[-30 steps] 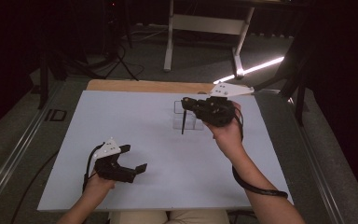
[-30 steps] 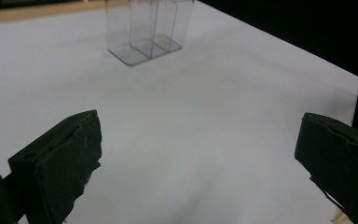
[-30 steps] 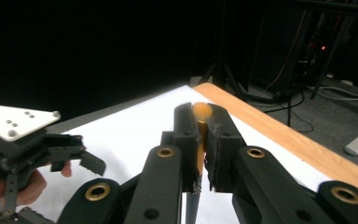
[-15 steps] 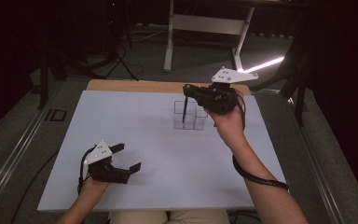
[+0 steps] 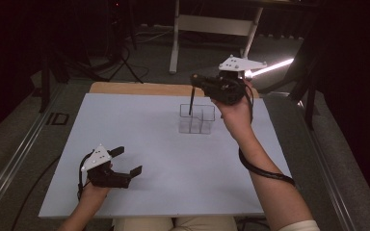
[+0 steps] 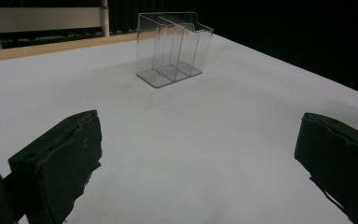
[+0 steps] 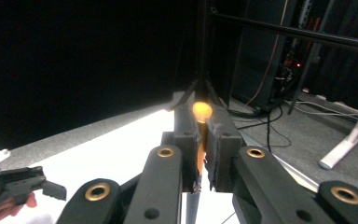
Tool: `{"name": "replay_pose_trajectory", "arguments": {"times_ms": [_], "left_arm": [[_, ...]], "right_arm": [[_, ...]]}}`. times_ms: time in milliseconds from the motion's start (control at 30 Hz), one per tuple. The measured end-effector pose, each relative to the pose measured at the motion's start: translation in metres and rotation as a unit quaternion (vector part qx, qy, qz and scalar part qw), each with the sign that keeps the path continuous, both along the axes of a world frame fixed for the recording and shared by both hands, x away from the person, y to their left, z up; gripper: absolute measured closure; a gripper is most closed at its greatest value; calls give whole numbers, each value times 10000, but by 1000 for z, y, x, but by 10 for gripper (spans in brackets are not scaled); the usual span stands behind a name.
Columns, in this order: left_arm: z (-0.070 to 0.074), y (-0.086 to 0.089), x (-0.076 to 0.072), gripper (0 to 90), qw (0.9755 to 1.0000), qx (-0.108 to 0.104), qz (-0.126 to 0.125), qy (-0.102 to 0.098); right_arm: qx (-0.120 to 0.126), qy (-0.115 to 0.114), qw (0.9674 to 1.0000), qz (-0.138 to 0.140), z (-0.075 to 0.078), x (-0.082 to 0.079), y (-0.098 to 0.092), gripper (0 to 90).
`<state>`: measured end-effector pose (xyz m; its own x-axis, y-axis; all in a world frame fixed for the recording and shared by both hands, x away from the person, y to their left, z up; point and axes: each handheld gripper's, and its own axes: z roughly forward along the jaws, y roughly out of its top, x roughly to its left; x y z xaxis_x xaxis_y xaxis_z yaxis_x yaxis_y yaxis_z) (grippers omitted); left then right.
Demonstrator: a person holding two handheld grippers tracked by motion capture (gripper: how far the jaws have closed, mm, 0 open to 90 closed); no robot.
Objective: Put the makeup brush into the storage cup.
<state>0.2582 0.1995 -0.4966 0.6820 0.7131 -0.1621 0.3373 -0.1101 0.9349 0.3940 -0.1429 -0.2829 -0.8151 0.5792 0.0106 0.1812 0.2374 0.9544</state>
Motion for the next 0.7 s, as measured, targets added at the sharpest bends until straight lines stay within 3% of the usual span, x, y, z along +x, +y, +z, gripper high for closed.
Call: {"name": "replay_pose_trajectory", "arguments": {"times_ms": [700], "left_arm": [[-1,2,-1,15,9999,-107,-105,-85]], "right_arm": [[-18,-19,9995,-302,7,37,4,840]]}}
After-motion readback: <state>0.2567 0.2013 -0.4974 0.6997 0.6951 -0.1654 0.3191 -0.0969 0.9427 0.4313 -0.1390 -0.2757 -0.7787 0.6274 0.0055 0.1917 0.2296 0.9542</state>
